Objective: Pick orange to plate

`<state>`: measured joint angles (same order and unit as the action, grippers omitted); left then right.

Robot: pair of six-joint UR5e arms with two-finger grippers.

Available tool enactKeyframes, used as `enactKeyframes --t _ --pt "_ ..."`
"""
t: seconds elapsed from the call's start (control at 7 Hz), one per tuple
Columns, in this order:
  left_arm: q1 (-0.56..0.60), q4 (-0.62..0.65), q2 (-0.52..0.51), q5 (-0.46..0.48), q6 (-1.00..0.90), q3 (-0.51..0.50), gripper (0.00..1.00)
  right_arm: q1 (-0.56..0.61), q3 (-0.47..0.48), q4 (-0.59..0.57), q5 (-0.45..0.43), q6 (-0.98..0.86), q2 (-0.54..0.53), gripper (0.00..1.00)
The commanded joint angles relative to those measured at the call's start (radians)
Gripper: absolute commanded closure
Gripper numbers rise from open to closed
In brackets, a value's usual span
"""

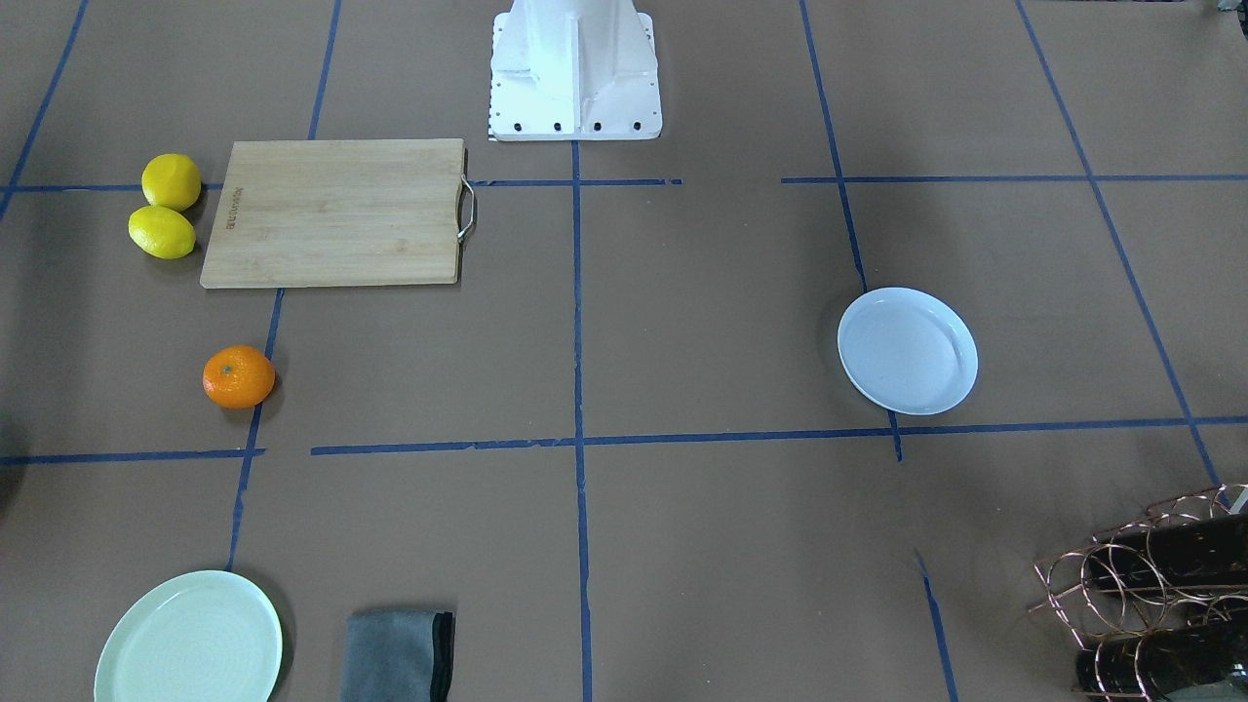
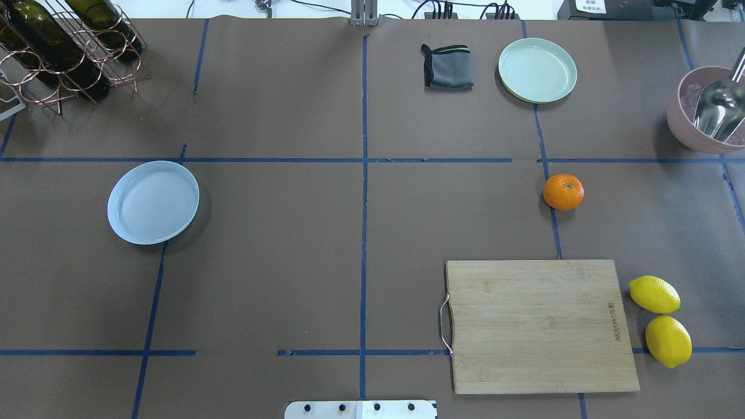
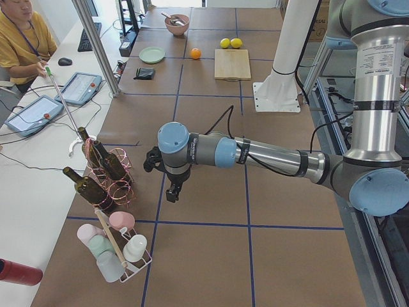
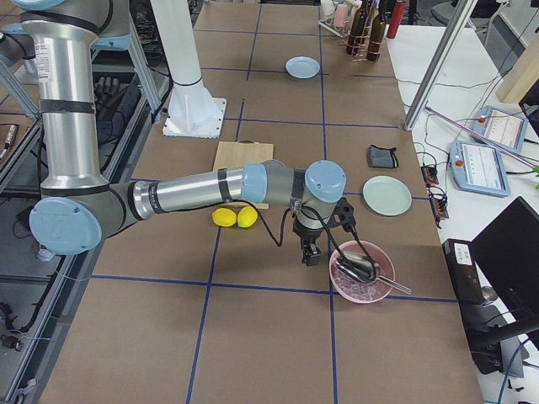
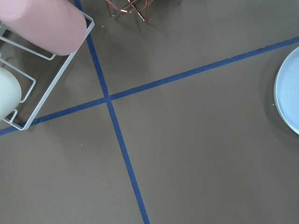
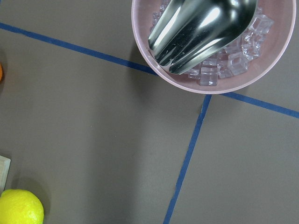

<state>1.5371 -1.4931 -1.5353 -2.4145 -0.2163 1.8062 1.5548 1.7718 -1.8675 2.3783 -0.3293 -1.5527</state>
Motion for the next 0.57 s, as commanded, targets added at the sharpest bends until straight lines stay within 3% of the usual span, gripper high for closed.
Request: enactKeyframes --t 0.0,0.43 --pt "0.001 -0.003 -0.011 -0.002 0.003 0.001 0.00 -0.004 -0.002 0.001 -0.002 0.001 -0.001 0.00" --pt "-0.037 -0.004 -0.028 0.032 0.009 0.042 0.00 -0.005 0.000 0.014 -0.001 0.003 -0.001 0.00"
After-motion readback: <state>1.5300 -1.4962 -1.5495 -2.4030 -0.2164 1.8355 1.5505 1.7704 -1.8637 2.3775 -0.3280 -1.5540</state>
